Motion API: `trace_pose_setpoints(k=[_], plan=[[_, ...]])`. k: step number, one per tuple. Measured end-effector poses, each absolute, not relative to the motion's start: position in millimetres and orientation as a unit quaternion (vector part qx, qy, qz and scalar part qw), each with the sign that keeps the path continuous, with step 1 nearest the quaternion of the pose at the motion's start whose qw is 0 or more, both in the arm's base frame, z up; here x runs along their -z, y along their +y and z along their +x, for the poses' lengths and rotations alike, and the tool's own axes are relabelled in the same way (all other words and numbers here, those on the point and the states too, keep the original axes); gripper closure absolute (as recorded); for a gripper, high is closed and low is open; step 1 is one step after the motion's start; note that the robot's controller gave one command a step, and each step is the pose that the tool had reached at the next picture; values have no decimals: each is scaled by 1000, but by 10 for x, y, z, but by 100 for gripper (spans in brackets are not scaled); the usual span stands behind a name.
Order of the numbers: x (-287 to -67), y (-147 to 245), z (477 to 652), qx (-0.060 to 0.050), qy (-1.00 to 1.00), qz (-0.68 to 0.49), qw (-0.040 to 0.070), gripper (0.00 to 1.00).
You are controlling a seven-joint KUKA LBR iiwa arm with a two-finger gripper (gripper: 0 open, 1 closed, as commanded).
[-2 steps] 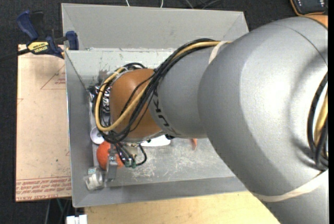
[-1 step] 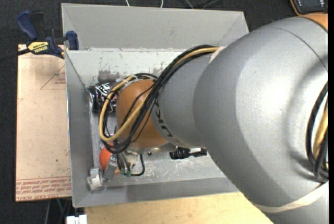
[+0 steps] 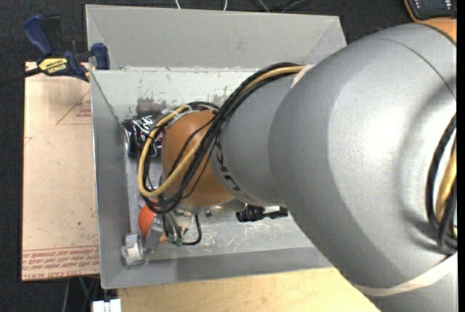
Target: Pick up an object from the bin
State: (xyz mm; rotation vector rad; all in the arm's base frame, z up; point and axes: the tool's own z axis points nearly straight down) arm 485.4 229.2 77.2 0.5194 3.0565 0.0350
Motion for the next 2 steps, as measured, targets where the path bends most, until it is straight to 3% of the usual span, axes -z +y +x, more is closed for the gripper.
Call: trace_pose_setpoints(k=[2], plan=[[-983,2286,4839,-10,986,168,17,100]])
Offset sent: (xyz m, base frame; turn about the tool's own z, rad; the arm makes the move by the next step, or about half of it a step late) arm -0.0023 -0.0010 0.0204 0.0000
